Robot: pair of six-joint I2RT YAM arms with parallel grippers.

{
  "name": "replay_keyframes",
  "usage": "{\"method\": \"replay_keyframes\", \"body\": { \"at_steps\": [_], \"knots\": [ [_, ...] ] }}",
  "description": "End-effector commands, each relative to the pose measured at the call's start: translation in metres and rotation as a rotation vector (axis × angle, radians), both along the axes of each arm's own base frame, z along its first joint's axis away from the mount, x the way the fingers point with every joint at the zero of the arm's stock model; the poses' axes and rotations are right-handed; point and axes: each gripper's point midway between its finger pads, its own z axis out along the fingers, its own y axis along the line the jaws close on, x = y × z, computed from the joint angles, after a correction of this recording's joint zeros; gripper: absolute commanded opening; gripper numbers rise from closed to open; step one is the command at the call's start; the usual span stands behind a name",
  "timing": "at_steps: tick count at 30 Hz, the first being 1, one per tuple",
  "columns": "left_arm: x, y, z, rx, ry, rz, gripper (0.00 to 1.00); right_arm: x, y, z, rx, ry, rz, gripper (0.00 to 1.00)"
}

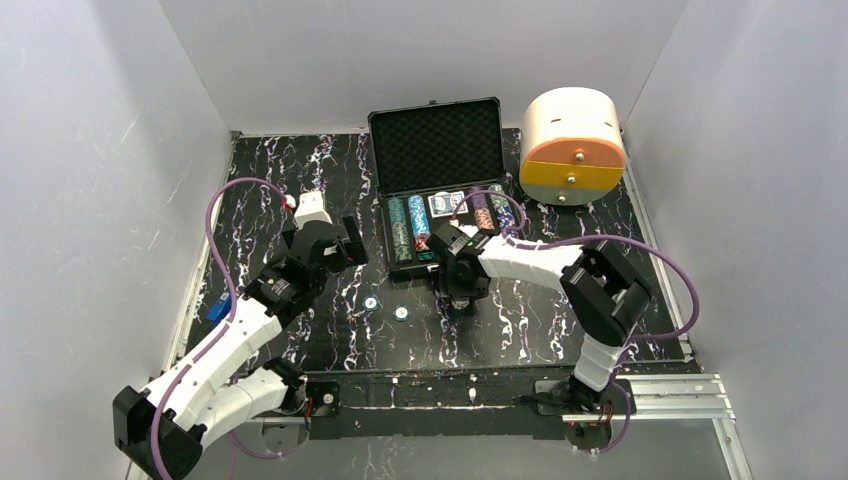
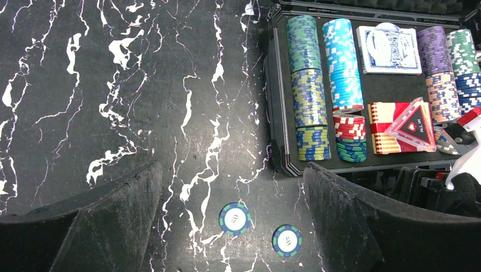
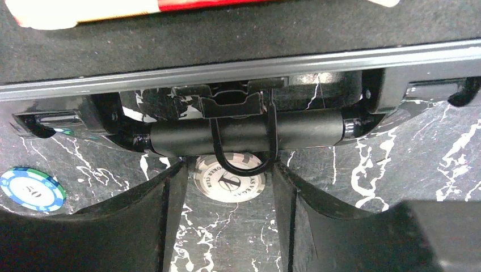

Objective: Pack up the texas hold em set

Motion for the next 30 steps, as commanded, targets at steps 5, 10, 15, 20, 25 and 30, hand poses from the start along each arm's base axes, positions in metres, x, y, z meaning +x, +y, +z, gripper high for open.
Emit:
{"method": "replay_keyframes", "body": {
  "at_steps": [5, 10, 15, 20, 25, 30],
  "knots": [
    [0.0, 0.008, -0.002, 0.022, -0.001, 0.028, 0.92, -0.012, -0.007, -0.013, -0.079, 0.021, 0.001, 0.58],
    [0.0, 0.006, -0.002, 0.017, 0.0, 0.026, 0.93, -0.019, -0.008, -0.012, -0.094, 0.038, 0.025, 0.49],
    [-0.001, 0.005, -0.004, 0.01, 0.005, 0.022, 0.93, -0.02, -0.007, -0.011, -0.096, 0.029, 0.033, 0.35],
    [-0.005, 0.001, -0.01, -0.02, 0.023, 0.009, 0.92, -0.016, -0.001, -0.002, -0.056, 0.0, 0.022, 0.27],
    [-0.014, -0.014, -0.023, -0.093, 0.065, -0.047, 0.93, -0.012, 0.006, 0.021, 0.011, -0.043, 0.013, 0.27],
    [-0.028, -0.066, -0.037, -0.329, 0.107, -0.228, 0.91, -0.011, 0.012, 0.042, 0.054, -0.034, 0.009, 0.28]
  ]
}}
